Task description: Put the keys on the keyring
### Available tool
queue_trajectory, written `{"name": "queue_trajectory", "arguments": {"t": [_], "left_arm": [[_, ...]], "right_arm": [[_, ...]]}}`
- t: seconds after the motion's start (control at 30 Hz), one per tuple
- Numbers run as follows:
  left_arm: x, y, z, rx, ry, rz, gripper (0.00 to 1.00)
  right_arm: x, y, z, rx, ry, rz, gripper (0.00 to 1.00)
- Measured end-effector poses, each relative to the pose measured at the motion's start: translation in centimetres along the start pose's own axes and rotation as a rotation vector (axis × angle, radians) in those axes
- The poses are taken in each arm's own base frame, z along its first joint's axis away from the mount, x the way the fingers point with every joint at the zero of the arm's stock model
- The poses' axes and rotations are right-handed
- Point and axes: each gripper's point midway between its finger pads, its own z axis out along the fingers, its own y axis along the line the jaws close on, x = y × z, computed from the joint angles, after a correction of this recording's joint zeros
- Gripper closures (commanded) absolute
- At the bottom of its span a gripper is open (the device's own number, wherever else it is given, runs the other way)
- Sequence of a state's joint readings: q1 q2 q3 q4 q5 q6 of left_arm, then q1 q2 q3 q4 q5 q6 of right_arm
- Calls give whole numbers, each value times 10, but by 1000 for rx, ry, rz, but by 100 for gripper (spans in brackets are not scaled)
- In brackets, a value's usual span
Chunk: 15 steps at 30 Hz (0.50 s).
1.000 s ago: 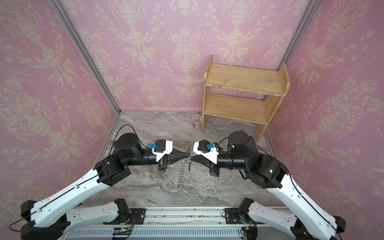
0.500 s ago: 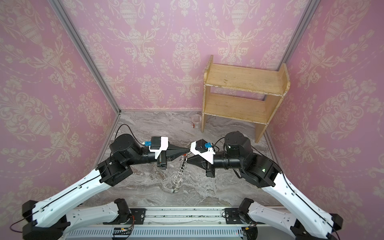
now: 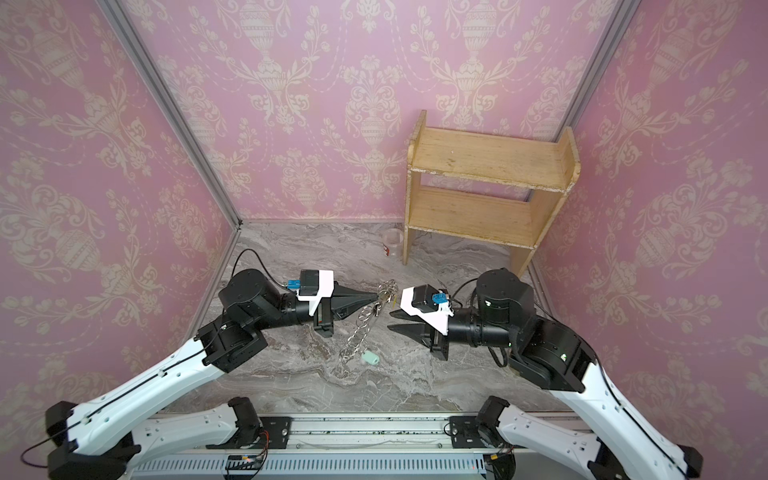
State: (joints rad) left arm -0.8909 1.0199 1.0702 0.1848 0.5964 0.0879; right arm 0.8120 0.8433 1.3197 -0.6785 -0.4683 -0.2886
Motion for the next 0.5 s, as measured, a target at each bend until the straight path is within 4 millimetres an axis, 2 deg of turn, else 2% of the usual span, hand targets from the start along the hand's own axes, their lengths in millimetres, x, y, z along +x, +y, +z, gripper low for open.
{"name": "queue_trajectory", "arguments": {"t": [0.2,0.5], "left_arm": [[-4,-3,-1,15,-13,-4,100],[-6,-9,-1,51,-22,-18,100]], "right_arm": [[-12,-4,-3,27,-49,-30,79],[-20,-14,4,60,-91,-54,79]]}}
